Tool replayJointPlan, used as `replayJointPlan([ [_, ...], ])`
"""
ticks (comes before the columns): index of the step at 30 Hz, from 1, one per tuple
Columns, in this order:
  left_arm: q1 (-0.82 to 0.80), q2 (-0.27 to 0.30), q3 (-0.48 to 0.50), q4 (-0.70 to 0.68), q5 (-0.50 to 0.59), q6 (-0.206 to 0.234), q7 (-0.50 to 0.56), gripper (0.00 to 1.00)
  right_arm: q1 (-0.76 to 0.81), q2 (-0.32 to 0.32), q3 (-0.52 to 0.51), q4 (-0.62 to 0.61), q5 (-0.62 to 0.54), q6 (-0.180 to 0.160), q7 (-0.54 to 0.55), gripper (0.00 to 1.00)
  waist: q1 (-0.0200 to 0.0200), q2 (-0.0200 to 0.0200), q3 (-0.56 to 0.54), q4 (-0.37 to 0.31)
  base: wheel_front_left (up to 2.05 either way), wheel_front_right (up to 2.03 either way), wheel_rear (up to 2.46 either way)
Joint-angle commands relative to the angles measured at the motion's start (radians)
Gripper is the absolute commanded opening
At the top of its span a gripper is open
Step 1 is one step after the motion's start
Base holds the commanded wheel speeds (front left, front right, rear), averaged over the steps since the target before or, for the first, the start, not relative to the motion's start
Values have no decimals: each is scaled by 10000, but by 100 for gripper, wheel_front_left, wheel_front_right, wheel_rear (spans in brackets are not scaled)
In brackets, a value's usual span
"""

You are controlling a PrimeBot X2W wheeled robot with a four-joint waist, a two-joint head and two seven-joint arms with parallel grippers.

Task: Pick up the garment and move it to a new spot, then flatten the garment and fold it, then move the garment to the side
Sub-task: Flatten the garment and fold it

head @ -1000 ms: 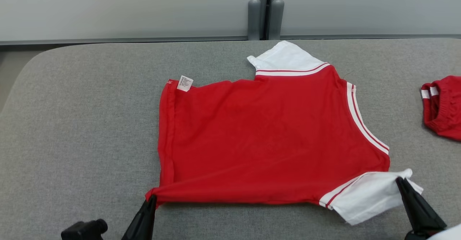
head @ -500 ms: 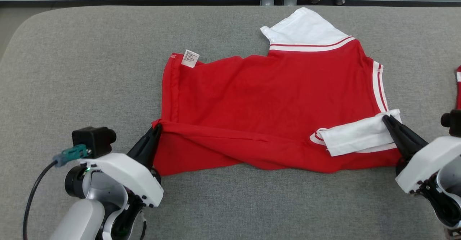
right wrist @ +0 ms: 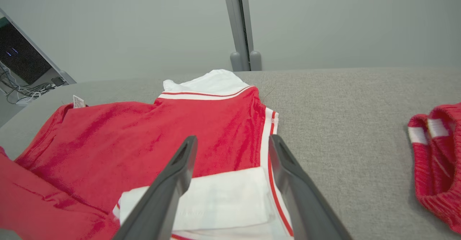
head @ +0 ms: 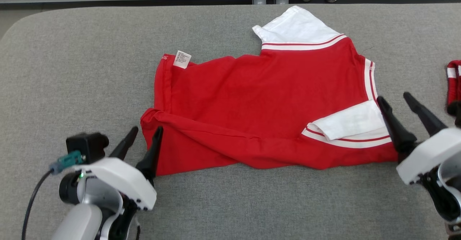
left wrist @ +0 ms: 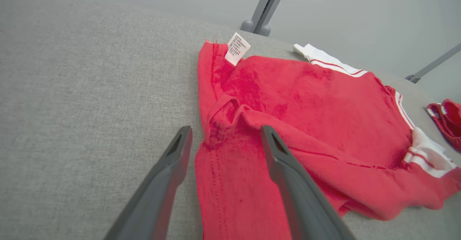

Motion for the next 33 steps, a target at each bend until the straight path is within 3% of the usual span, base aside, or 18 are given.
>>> replayJointPlan([
  [1,516,122,72,-166,-70,102,-101,100,570,-144,-19,-295,89,0,-39,100,0,0,-69,-74,0,0,0],
  [9,1985,258,48,-955,-415,279,-9,100,2741,-562,-533,-1408,-367,0,580,100,0,0,205,-212,0,0,0],
  [15,1988,312,-75,-936,-435,267,149,100,2941,-304,-935,-1229,-1245,0,803,100,0,0,510,-127,0,0,0],
  [21,2113,370,-172,-936,-531,177,293,100,2826,-148,-806,-1255,-1160,0,1059,100,0,0,617,-72,0,0,0],
  [25,2080,322,-308,-919,-598,78,402,69,2660,-75,-744,-1137,-1063,0,1174,100,0,0,703,-17,0,0,0],
  [28,1981,271,-464,-876,-659,-51,515,36,2502,-139,-593,-1066,-1044,0,1288,100,0,0,763,16,0,0,0],
  [29,1950,262,-495,-867,-680,-101,543,23,2458,-157,-563,-1048,-982,0,1338,93,0,0,787,26,0,0,0],
  [30,1904,258,-537,-865,-700,-156,590,4,2414,-181,-565,-1032,-938,0,1367,65,0,0,808,38,0,0,0],
  [31,1873,245,-556,-859,-702,-194,582,0,2368,-199,-578,-1018,-887,0,1367,36,0,0,821,51,0,0,0],
  [32,1862,242,-566,-854,-710,-221,577,0,2332,-240,-592,-1012,-834,0,1387,25,0,0,827,62,0,0,0],
  [33,1862,242,-566,-854,-710,-221,577,0,2332,-240,-592,-1012,-834,0,1387,25,0,0,827,62,0,0,0],
])
